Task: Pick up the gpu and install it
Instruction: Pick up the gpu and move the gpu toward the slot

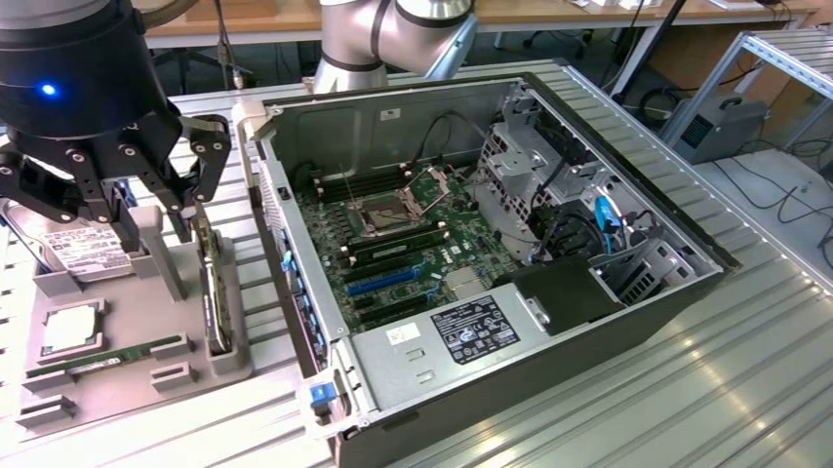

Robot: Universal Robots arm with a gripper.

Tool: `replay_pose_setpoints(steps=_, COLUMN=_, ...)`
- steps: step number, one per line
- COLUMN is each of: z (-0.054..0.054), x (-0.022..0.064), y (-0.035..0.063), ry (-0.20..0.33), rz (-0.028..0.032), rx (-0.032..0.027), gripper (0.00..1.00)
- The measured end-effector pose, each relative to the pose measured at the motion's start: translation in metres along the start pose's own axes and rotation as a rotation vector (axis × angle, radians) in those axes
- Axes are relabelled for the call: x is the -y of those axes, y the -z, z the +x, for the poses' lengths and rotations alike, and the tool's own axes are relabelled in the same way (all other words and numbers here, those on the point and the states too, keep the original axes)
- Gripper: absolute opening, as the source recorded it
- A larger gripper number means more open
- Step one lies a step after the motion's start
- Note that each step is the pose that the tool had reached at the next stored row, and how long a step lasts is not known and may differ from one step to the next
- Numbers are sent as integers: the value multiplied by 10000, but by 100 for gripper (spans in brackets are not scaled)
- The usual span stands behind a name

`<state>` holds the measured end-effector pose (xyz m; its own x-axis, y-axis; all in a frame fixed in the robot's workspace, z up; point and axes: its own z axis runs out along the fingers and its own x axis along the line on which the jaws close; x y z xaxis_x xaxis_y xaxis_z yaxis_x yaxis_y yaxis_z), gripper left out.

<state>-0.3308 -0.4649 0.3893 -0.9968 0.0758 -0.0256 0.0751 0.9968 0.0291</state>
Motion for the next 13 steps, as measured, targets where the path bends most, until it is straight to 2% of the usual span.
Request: replay_pose_setpoints(steps=13, z=1, x=1, y=-40, ry=0, rz=-1, rx=0, gripper=42)
